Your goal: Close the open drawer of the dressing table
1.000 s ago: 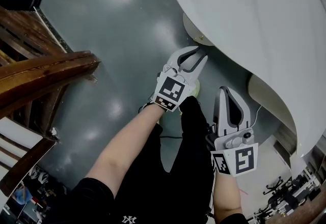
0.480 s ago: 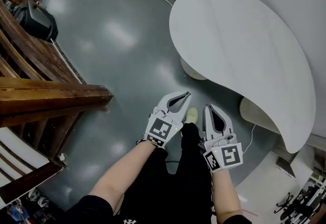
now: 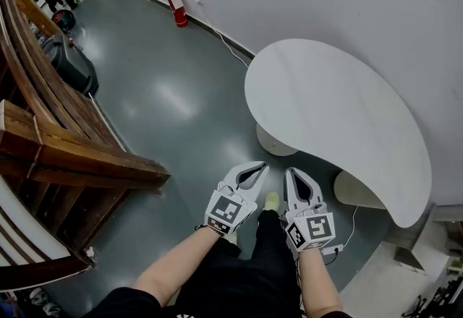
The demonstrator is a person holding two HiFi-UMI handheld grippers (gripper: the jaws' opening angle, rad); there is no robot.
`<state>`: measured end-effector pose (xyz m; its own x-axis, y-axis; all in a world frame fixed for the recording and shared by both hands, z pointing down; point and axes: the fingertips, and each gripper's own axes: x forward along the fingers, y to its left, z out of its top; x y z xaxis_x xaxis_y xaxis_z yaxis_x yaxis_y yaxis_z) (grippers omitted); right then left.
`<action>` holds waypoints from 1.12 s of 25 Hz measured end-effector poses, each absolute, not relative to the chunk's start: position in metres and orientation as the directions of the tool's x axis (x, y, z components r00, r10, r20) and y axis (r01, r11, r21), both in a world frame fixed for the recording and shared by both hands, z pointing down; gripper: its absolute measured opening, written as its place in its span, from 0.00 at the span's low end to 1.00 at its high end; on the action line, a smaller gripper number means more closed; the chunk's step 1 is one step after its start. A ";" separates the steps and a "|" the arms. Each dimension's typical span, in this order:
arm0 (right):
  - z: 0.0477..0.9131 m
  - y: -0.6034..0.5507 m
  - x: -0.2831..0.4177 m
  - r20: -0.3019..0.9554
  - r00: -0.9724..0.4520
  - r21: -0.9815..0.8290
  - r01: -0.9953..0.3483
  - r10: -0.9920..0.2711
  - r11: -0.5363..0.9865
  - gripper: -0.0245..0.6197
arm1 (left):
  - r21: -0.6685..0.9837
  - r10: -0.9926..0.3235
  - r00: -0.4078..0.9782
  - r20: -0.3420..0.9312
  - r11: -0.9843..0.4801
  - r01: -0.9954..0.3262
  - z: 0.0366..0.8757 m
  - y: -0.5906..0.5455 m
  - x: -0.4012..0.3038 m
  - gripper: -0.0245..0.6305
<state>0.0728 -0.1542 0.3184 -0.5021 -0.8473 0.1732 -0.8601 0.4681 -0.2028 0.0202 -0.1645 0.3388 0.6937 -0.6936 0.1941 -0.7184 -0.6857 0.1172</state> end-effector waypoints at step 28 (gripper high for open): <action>0.167 -0.138 0.035 0.036 -0.534 -0.152 -0.839 -0.845 0.523 0.06 | 0.134 -0.757 0.650 0.072 -0.638 -0.758 0.172 -0.136 -0.029 0.06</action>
